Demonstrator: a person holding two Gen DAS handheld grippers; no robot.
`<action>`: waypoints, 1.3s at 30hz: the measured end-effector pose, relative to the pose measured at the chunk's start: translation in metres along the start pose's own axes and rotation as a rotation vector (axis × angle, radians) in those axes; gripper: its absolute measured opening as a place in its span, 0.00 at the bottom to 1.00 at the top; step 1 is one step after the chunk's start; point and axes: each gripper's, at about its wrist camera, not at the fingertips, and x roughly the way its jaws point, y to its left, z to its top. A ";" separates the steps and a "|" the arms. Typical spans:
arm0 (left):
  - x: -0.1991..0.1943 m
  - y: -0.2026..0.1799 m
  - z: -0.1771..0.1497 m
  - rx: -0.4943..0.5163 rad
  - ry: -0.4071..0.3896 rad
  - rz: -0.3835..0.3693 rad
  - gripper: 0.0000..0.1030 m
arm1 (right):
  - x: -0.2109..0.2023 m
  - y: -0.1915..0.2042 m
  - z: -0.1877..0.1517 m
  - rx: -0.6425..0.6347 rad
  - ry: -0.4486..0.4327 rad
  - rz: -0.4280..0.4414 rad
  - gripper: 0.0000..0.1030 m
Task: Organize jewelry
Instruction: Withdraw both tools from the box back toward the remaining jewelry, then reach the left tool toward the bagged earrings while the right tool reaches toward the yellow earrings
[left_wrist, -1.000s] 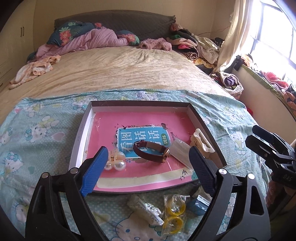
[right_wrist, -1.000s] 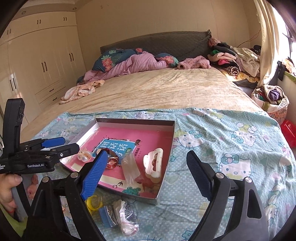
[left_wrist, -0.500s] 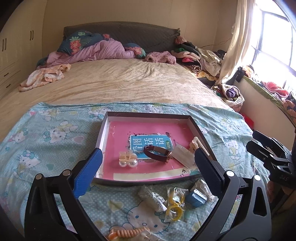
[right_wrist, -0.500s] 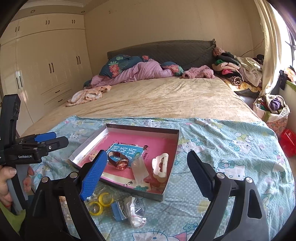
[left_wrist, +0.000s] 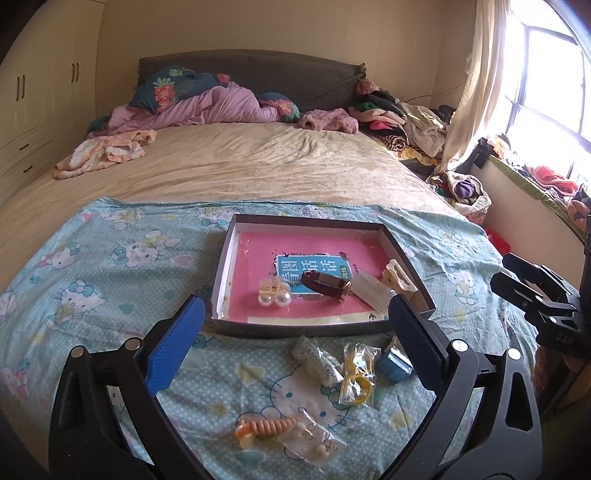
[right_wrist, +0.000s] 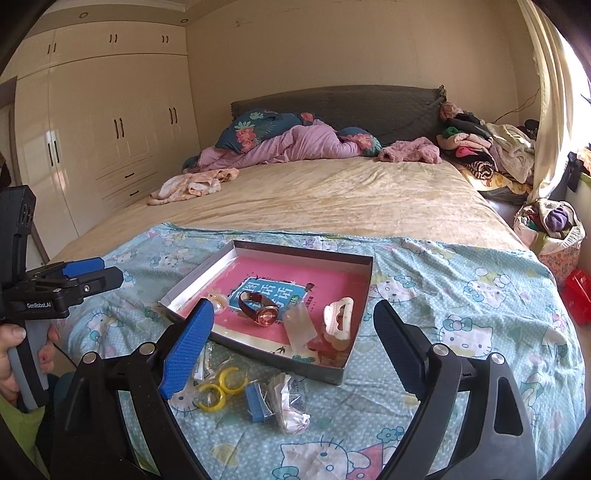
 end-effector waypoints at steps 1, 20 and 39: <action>-0.001 0.000 -0.002 -0.001 0.001 0.002 0.90 | -0.001 0.001 -0.001 -0.003 0.002 0.001 0.85; -0.006 0.003 -0.044 -0.012 0.072 0.010 0.90 | -0.003 0.015 -0.025 -0.029 0.063 0.043 0.85; 0.011 -0.003 -0.097 0.034 0.209 -0.017 0.90 | 0.026 0.028 -0.069 -0.012 0.237 0.144 0.74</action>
